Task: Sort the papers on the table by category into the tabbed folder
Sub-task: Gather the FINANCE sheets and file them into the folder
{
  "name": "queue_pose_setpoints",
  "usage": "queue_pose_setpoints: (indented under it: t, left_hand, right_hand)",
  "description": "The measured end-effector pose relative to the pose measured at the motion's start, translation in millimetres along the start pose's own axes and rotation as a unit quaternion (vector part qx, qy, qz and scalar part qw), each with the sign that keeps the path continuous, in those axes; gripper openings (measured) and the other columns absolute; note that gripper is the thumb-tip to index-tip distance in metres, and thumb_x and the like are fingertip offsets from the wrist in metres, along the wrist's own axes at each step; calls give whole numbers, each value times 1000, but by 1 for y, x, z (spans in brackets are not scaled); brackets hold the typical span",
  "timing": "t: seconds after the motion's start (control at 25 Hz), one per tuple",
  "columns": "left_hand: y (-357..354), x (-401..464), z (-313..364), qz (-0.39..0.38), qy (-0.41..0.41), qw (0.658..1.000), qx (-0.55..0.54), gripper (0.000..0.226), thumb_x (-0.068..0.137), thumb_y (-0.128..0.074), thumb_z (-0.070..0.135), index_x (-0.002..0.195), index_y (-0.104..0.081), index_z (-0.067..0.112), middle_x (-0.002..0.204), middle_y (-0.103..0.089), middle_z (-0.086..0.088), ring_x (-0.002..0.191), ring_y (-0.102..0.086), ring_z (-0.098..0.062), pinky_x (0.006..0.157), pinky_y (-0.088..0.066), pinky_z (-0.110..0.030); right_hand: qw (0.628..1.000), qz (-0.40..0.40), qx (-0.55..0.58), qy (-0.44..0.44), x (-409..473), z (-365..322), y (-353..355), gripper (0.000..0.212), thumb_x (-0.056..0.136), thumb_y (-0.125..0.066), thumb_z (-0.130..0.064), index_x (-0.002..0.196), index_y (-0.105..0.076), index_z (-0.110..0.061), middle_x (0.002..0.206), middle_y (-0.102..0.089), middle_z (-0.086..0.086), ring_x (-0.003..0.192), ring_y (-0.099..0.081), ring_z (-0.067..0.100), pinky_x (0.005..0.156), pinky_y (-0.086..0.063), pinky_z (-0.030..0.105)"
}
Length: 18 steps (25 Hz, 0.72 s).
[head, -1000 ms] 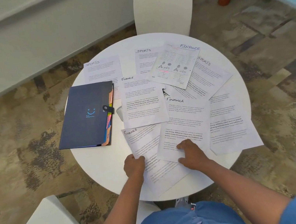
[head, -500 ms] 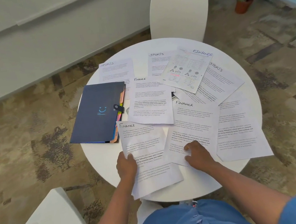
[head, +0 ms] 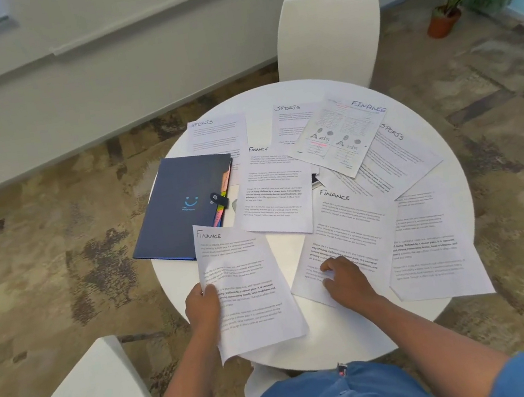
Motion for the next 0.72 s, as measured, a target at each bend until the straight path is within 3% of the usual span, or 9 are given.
queue_pose_setpoints:
  t: [0.16, 0.32, 0.56, 0.72]
  left_hand:
    - [3, 2, -3, -8, 34, 998, -53, 24, 93, -44, 15, 91, -59, -3, 84, -67, -23, 72, -63, -31, 60, -48, -37]
    - [6, 7, -10, -19, 96, 983, -155, 16, 89, -49, 16, 88, -63, 8, 92, -71, -23, 76, -66, -35, 67, -54, -46]
    - [14, 1, -11, 2, 122, 971, -205, 11, 93, -49, 10, 90, -59, 7, 77, -64, -14, 63, -60, -27, 56, -49, -32]
    - [17, 1, -15, 12, 131, 969, -210, 8, 92, -51, 12, 87, -56, 8, 72, -61, -11, 59, -58, -25, 55, -47, -31]
  right_hand:
    - [1000, 11, 17, 4, 5, -6, -2, 23, 87, -59, -11, 109, -64, -15, 109, -58, 2, 103, -56, 17, 83, -40, 25]
    - [999, 12, 36, 15, 7, -9, -1, 18, 85, -60, -10, 102, -66, -13, 102, -64, 0, 97, -58, 17, 84, -45, 28]
    - [998, 6, 63, 22, 10, -12, 0, 13, 85, -61, -10, 98, -65, -9, 97, -68, 2, 94, -61, 21, 83, -47, 30]
    - [996, -2, 89, 23, 10, -15, 1, 16, 91, -58, -13, 104, -67, -11, 103, -69, -1, 96, -61, 18, 84, -47, 26]
Point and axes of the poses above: each hand's wrist, its own x-axis towards the middle knuckle, its own y-axis out of the back of the hand, z = x × y, the point moved 1 cm from there along x, towards the middle knuckle
